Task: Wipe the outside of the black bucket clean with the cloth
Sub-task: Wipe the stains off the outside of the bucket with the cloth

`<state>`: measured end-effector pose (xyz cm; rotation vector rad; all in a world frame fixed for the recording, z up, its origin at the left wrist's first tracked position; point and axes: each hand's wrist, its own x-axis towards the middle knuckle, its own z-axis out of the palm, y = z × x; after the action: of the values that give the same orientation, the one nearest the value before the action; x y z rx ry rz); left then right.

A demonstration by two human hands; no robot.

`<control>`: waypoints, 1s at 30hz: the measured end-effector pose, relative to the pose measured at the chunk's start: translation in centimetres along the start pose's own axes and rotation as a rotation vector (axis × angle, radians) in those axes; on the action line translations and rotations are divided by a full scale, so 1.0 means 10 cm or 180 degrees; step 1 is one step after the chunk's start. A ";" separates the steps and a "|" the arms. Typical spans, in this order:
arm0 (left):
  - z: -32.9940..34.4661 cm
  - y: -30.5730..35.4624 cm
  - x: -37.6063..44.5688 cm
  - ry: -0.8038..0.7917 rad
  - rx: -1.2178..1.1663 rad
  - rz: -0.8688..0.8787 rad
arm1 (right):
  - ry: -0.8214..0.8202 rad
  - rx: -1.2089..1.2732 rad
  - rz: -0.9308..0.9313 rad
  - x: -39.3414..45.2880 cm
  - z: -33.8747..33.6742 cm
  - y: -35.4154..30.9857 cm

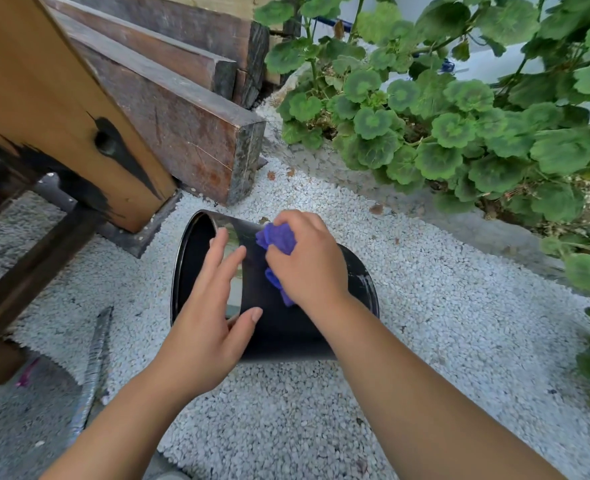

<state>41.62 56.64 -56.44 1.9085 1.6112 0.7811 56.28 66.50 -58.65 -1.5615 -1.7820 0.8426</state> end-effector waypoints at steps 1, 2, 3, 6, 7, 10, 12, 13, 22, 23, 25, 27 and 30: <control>-0.02 -0.01 0.00 0.0043 -0.0025 -0.0065 | 0.0007 -0.0040 0.0104 0.00 -0.01 0.09; -0.04 -0.02 0.01 0.0092 -0.0033 -0.0104 | 0.0039 -0.0123 0.0204 0.00 -0.03 0.19; -0.06 -0.05 0.02 0.0135 -0.0019 -0.0123 | 0.0071 -0.0225 0.0300 0.01 -0.05 0.29; -0.11 -0.14 0.03 0.0208 0.0060 -0.0170 | 0.0047 -0.0505 0.0550 0.02 -0.13 0.54; -0.12 -0.14 0.03 0.0211 0.0063 -0.0188 | 0.0040 -0.0582 0.0604 0.02 -0.15 0.62; -0.11 -0.14 0.03 0.0197 0.0023 -0.0212 | 0.0054 -0.0748 0.0750 0.03 -0.19 0.77; -0.11 -0.13 0.03 0.0203 0.0042 -0.0197 | 0.0051 -0.0844 0.0797 0.03 -0.21 0.82; -0.11 -0.12 0.04 0.0214 0.0045 -0.0190 | 0.0039 -0.0904 0.0814 0.04 -0.22 0.84; -0.09 -0.12 0.05 0.0169 -0.0054 -0.0169 | 0.0766 0.0268 0.1581 0.11 -0.48 1.06; -0.11 -0.14 0.05 0.0161 -0.0074 -0.0191 | 0.0930 0.0854 0.1763 0.14 -0.50 1.02; -0.15 -0.17 0.06 0.0101 -0.0078 -0.0178 | 0.1082 0.1345 0.1831 0.20 -0.53 0.91; -0.19 -0.20 0.07 0.0033 -0.0066 -0.0148 | 0.0999 0.1054 0.1459 0.23 -0.49 0.67; -0.18 -0.21 0.06 -0.0022 -0.0029 -0.0114 | 0.0423 0.0594 0.0592 0.16 -0.25 0.20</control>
<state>38.97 57.57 -56.56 1.8688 1.6304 0.7649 59.25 68.48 -58.62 -1.6361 -1.4386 0.9405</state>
